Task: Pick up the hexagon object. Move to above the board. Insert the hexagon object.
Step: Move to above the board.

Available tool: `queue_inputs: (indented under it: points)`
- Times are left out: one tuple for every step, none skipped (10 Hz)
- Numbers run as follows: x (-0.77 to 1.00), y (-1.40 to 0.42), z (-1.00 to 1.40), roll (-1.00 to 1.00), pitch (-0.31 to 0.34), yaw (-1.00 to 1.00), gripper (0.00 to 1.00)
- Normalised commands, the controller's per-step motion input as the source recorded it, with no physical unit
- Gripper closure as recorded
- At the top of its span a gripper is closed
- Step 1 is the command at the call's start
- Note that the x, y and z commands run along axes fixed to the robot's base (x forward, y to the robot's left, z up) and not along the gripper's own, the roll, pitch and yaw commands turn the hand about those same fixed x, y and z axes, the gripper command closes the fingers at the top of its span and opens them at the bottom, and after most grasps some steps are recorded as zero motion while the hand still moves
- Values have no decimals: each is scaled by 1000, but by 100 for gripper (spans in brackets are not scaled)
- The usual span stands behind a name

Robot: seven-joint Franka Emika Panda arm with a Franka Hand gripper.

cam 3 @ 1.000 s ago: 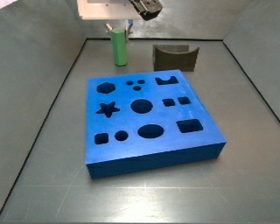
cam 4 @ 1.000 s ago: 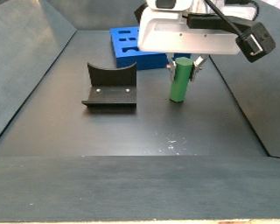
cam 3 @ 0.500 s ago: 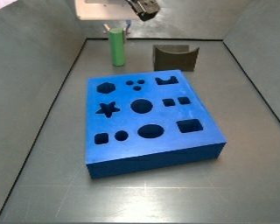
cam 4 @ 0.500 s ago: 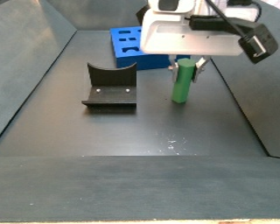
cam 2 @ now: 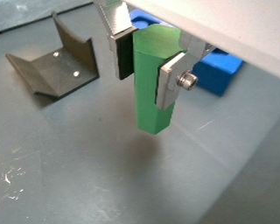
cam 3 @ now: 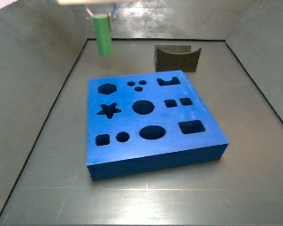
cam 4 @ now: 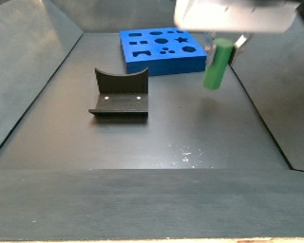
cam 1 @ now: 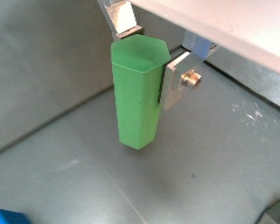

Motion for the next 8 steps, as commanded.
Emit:
queue_inputs:
  points:
    - [-314, -186, 1000, -8, 29, 31, 100]
    - [-297, -176, 1000, 17, 23, 24, 100]
    - [-285, -169, 1000, 34, 25, 24, 100]
    - [-276, -165, 1000, 44, 27, 24, 100]
    - [-260, -155, 1000, 62, 28, 25, 100]
    - [-252, -148, 1000, 72, 31, 24, 100]
    - [-240, -138, 1000, 82, 25, 23, 100]
    - [-227, -131, 1000, 91, 23, 25, 100]
